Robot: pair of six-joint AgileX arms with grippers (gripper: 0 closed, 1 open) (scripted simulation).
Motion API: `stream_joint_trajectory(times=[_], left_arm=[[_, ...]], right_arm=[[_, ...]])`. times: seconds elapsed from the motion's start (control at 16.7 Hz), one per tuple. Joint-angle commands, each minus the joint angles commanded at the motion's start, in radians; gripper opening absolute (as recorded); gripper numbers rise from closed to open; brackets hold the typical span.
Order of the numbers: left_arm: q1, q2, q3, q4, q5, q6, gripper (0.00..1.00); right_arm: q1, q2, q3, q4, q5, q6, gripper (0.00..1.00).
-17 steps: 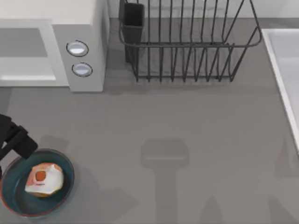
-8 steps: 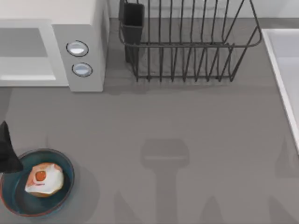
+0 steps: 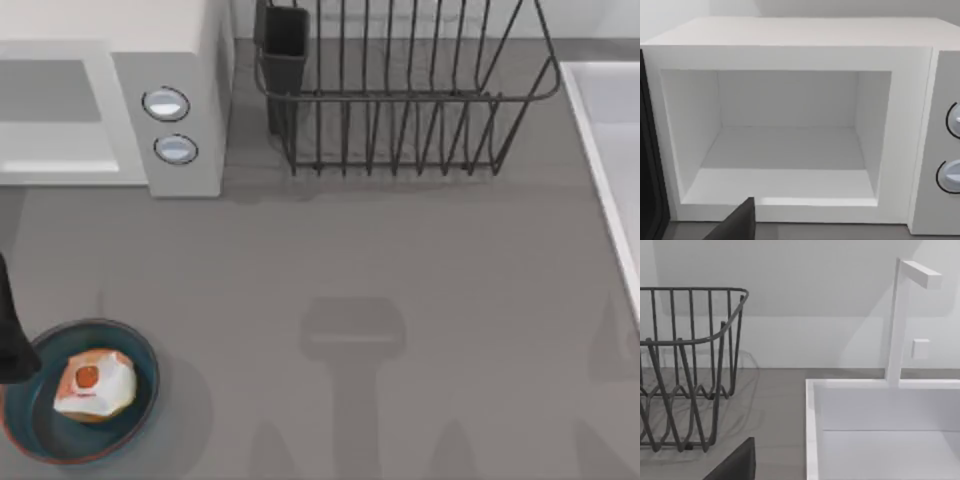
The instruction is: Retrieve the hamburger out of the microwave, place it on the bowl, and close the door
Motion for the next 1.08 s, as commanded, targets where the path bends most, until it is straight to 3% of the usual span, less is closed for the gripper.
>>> stream_joint_trajectory(times=[0.12,0.9,1.08], left_arm=[[0.000,0.000,0.000,0.000,0.000,0.000,1.00],[0.000,0.000,0.000,0.000,0.000,0.000,0.02],[0.000,0.000,0.000,0.000,0.000,0.000,0.00]], right_arm=[[0.000,0.000,0.000,0.000,0.000,0.000,1.00],[0.000,0.000,0.000,0.000,0.000,0.000,1.00],[0.000,0.000,0.000,0.000,0.000,0.000,1.00]])
